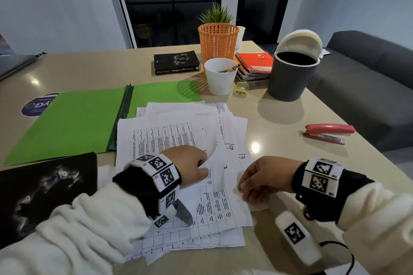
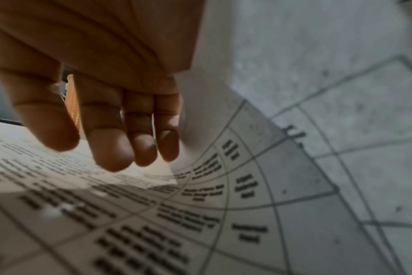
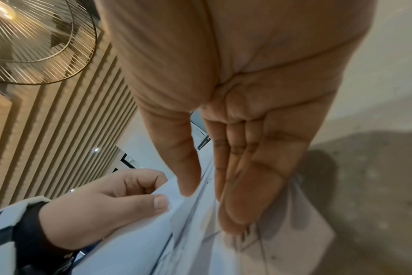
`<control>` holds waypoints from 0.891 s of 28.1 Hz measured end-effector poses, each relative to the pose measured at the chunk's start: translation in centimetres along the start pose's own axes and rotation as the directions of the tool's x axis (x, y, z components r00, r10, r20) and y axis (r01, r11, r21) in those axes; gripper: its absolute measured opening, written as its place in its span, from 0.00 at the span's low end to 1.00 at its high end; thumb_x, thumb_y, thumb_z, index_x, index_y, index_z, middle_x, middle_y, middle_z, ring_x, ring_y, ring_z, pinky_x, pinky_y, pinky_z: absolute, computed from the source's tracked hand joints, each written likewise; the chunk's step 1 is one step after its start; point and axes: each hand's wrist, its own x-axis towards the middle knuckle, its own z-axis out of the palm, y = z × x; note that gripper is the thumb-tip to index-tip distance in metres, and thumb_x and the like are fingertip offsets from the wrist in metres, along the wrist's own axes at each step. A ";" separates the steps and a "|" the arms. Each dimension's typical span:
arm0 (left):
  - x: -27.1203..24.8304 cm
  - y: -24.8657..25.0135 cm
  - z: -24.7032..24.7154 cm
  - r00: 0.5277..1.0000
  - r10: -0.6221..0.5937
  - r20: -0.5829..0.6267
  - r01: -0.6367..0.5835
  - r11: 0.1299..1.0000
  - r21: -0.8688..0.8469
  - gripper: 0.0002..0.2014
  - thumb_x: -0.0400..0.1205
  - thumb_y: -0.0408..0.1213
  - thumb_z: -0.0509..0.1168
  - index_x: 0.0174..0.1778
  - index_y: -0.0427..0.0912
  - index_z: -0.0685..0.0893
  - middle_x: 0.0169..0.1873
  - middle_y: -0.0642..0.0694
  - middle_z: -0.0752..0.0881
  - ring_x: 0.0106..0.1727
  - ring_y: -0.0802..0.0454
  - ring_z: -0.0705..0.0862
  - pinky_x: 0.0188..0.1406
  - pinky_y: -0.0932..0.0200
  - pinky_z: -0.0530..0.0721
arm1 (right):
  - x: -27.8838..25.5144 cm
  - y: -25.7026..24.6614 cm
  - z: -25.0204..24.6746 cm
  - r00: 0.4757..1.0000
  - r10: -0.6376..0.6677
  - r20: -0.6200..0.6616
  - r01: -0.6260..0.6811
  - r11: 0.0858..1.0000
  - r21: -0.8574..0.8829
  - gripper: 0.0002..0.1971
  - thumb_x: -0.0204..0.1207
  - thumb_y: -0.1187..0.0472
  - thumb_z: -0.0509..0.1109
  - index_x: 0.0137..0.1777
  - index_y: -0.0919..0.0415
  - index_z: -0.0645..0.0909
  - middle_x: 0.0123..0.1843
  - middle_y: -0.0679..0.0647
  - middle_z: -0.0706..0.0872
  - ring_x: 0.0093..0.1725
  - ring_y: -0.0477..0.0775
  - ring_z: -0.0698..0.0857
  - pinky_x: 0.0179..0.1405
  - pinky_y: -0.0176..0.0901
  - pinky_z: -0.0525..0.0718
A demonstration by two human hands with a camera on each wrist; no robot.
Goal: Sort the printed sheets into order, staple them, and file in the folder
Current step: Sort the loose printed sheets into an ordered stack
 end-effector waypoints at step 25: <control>-1.1 -0.8 -1.8 0.979 -0.080 -0.189 0.049 0.986 -0.162 0.15 0.78 0.43 0.61 0.29 0.47 0.62 0.26 0.52 0.69 0.27 0.55 0.66 0.26 0.60 0.62 | 0.9 -2.5 0.4 0.920 -0.202 -0.336 0.155 0.975 -0.161 0.14 0.80 0.64 0.65 0.33 0.57 0.71 0.26 0.50 0.76 0.22 0.47 0.76 0.21 0.35 0.74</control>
